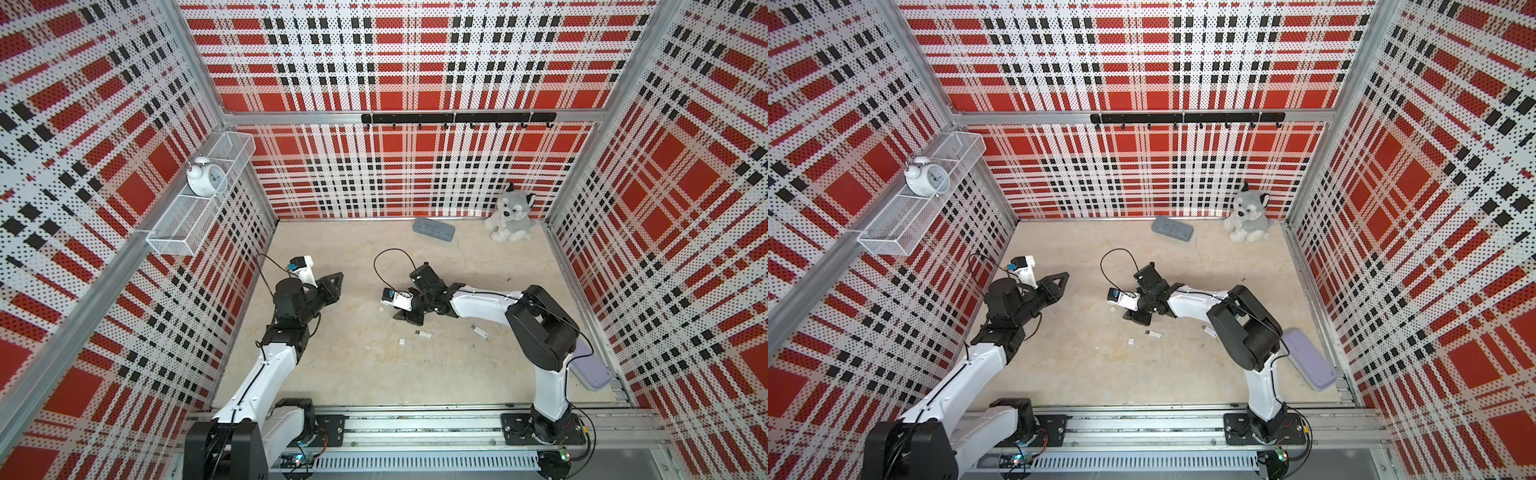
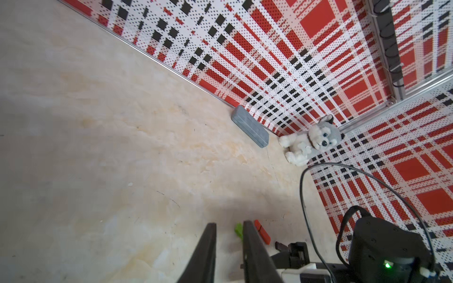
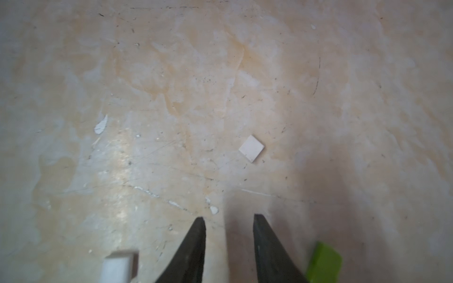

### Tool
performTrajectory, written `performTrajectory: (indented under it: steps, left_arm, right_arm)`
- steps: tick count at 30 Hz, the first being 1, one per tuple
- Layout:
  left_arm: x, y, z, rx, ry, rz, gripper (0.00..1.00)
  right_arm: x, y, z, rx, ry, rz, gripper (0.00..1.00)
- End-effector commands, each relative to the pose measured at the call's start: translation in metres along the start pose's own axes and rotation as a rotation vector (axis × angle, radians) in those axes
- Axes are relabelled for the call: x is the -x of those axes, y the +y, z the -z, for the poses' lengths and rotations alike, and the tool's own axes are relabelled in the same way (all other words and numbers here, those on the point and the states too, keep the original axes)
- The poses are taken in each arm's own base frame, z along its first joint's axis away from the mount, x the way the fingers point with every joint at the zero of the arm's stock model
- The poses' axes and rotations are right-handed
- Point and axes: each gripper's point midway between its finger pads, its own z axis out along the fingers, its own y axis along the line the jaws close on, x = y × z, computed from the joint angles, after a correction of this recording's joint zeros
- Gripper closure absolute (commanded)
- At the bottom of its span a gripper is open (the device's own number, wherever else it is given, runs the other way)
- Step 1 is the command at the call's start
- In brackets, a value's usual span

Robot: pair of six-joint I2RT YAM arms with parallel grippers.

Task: Close the usb drive cover
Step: Pick up the cover from the center of the board.

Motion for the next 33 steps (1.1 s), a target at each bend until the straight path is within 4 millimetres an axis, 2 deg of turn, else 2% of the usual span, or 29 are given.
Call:
performTrajectory:
  steps: [1, 5, 11, 17, 22, 29, 33]
  left_arm:
    - [0.007, 0.017, 0.01, 0.064, -0.053, 0.021, 0.76]
    - [0.013, 0.024, 0.018, 0.087, -0.098, 0.021, 0.75]
    - [0.01, 0.031, 0.024, 0.107, -0.11, 0.011, 0.73]
    - [0.011, 0.033, 0.026, 0.114, -0.112, -0.014, 0.72]
    - [0.01, 0.037, 0.026, 0.122, -0.103, -0.029, 0.72]
    - [0.012, 0.033, 0.026, 0.097, -0.106, -0.029, 0.73]
    - [0.01, 0.034, 0.027, 0.098, -0.105, -0.022, 0.73]
  right_arm:
    - [-0.01, -0.006, -0.014, 0.032, 0.07, 0.093, 0.62]
    - [-0.012, -0.013, -0.027, 0.057, 0.1, 0.149, 0.62]
    - [-0.009, -0.017, -0.038, 0.09, 0.09, 0.192, 0.6]
    - [-0.012, -0.023, -0.048, 0.113, 0.104, 0.161, 0.6]
    - [0.004, -0.014, -0.041, 0.147, 0.051, 0.047, 0.57]
    - [-0.003, -0.007, -0.034, 0.111, 0.061, -0.084, 0.53]
    - [-0.018, -0.002, -0.031, 0.074, 0.091, -0.156, 0.54]
